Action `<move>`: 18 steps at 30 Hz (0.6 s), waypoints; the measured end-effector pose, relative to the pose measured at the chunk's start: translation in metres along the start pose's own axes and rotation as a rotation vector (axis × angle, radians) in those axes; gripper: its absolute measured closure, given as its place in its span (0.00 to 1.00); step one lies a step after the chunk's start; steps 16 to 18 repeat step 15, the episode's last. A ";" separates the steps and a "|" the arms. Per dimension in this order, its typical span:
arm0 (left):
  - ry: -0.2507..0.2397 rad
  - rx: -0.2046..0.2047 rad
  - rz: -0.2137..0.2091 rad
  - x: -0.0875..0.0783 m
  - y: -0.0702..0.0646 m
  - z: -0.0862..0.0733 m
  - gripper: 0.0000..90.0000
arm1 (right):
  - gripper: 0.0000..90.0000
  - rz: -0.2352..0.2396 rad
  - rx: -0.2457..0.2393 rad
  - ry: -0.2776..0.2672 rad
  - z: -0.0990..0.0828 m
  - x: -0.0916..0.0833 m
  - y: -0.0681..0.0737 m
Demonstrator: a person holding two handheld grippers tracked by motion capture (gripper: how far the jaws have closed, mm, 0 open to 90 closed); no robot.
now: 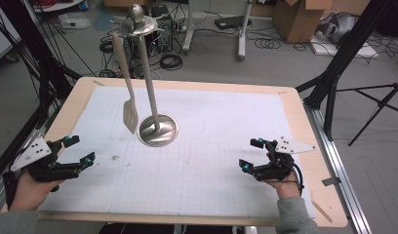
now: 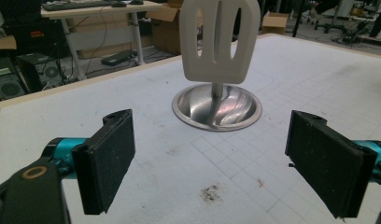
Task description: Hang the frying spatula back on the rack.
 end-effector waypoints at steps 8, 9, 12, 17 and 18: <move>0.011 -0.021 0.046 -0.009 0.008 -0.006 0.18 | 0.08 -0.034 0.003 -0.024 0.002 0.000 -0.005; 0.017 -0.020 0.054 -0.010 0.009 -0.008 0.18 | 0.08 -0.037 -0.001 -0.020 0.001 0.000 -0.006; 0.018 -0.036 0.068 -0.012 0.012 -0.010 0.18 | 0.08 -0.040 0.007 -0.020 0.001 0.001 -0.007; 0.026 -0.037 0.072 -0.012 0.012 -0.011 0.18 | 0.08 -0.042 0.009 -0.028 0.002 0.002 -0.008; 0.026 -0.037 0.072 -0.012 0.012 -0.011 0.18 | 0.08 -0.042 0.009 -0.028 0.002 0.002 -0.008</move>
Point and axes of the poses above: each handheld gripper's, and its own axes: x roughly forward along the jaws, z roughly out of its top, y roughly to its left, the point moved 4 cm from there along x, roughly forward along the jaws, and after that the axes turned 11 degrees about x, right-handed, at the moved point
